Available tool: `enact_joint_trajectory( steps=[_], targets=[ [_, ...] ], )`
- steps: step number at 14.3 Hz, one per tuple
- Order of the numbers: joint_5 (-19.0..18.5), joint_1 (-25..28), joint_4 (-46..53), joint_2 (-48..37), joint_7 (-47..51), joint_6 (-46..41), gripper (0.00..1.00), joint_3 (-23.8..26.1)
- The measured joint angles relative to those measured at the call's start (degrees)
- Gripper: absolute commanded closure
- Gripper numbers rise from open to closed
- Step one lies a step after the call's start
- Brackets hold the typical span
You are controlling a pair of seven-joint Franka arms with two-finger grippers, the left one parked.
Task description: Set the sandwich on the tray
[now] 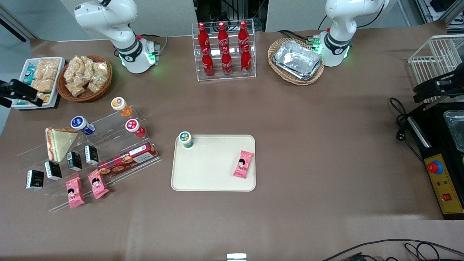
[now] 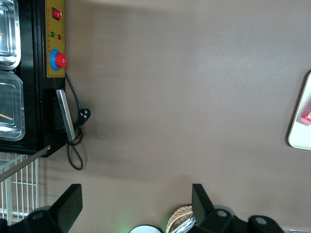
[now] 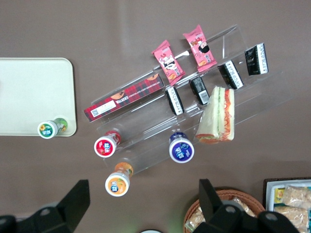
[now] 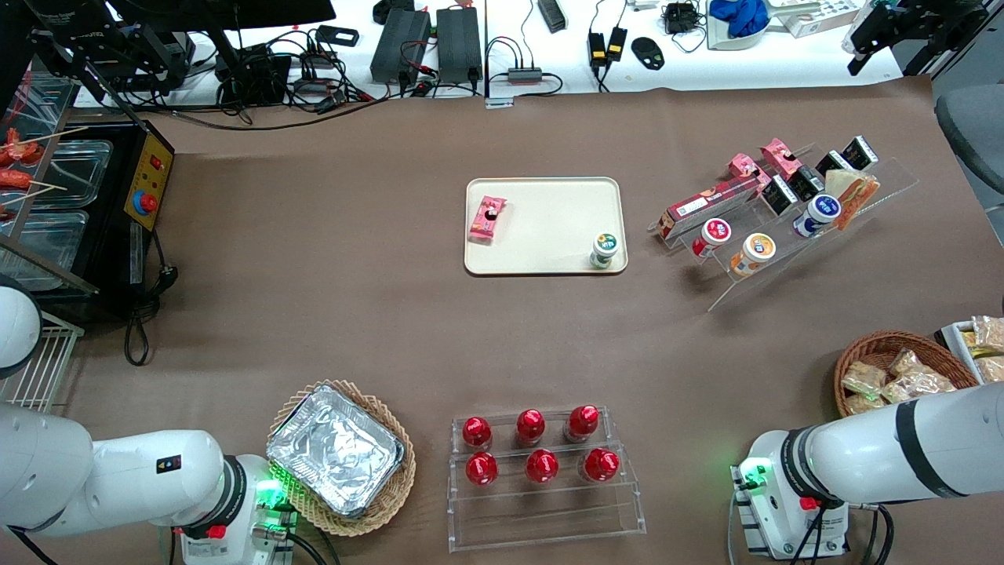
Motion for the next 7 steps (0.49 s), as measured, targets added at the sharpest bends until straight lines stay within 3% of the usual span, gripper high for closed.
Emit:
enact_joint_trajectory(
  steps=[7],
  targets=[
    [-1.49, 0.05, -0.03, -1.05, 0.50, -0.77, 0.00, -0.50]
  ],
)
